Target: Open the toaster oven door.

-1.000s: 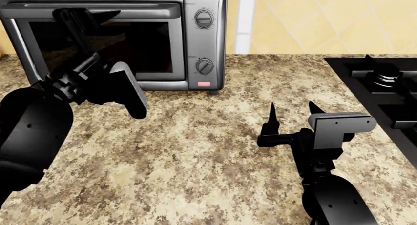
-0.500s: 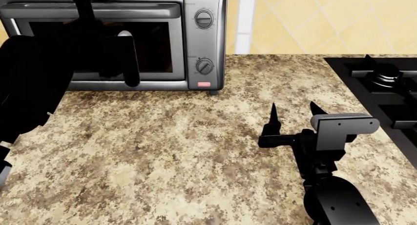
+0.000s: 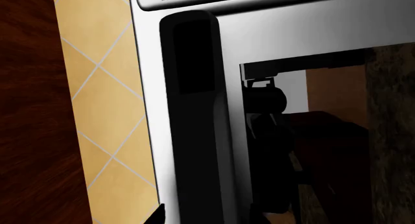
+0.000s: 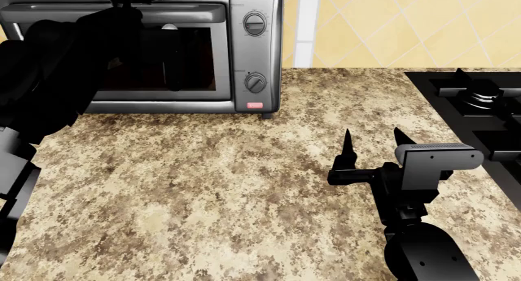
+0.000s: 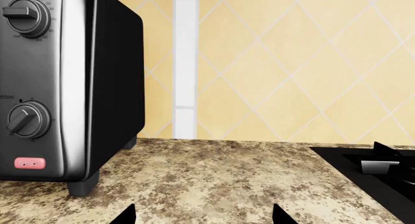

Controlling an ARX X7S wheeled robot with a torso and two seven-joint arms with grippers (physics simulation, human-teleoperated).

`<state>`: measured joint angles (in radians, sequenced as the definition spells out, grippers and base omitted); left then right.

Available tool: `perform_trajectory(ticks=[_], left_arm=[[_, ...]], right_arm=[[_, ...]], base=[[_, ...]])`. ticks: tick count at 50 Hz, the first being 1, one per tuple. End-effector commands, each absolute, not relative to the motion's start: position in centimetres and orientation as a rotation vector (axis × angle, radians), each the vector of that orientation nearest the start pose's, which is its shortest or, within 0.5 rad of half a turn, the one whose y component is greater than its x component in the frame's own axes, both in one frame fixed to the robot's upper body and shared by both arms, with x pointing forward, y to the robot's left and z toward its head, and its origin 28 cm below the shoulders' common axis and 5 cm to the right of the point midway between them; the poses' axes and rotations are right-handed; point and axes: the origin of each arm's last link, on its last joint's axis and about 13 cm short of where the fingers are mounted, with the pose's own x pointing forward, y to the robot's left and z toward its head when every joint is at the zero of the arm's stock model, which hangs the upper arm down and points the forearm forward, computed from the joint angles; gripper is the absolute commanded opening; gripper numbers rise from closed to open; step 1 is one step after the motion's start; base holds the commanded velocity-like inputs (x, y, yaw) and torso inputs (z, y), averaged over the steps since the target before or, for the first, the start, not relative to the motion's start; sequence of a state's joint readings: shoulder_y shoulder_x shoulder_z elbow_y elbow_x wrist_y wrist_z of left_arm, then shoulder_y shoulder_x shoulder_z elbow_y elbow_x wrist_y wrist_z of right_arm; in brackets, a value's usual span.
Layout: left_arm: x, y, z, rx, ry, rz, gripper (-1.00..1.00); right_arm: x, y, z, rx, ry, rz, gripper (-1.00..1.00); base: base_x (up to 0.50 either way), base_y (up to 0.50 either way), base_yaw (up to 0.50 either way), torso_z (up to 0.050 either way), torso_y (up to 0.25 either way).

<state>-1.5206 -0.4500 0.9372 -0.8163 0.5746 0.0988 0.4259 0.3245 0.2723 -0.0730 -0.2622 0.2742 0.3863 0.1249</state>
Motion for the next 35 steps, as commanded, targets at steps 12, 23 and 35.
perform_trajectory(ticks=[12,23,35], left_arm=[[39.7,29.9,33.4,1.719,-0.230,-0.246,-1.00],[36.7,30.5,32.7,1.708,-0.270,-0.262,-1.00],[32.9,31.3,31.3,1.684,-0.283,-0.288,-1.00]], right_arm=[[26.4,-13.5,12.4,-0.021,-0.182,0.006,1.00],[26.4,-13.5,12.4,-0.016,-0.188,0.009,1.00],[26.3,-13.5,12.7,-0.021,-0.195,0.014,1.00]], base=[[0.00,0.00,0.00,0.000,0.001],[0.00,0.00,0.00,0.000,0.001],[0.00,0.00,0.00,0.000,0.002]])
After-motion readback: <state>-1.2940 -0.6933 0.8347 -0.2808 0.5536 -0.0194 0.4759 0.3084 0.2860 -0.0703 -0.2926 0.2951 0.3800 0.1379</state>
